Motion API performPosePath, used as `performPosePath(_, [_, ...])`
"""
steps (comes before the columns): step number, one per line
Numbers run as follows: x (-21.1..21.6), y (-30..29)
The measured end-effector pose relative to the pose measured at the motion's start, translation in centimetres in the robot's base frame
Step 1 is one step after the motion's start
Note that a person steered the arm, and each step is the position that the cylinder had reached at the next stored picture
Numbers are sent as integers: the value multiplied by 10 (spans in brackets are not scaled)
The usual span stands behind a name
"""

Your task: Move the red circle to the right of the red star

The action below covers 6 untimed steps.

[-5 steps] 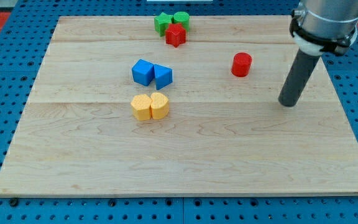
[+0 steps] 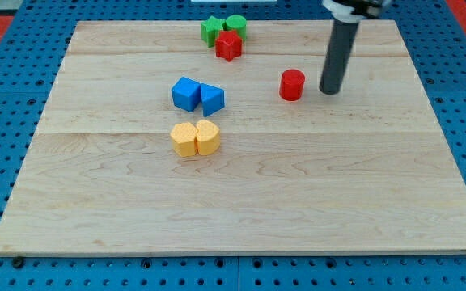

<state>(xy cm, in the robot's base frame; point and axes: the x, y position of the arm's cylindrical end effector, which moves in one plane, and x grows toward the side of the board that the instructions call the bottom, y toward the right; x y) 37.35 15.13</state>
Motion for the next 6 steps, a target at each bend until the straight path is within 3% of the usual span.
performPosePath(1, [10,-43])
performPosePath(3, [-28,-97])
performPosePath(5, [-47,-117])
performPosePath(6, [-63,-82])
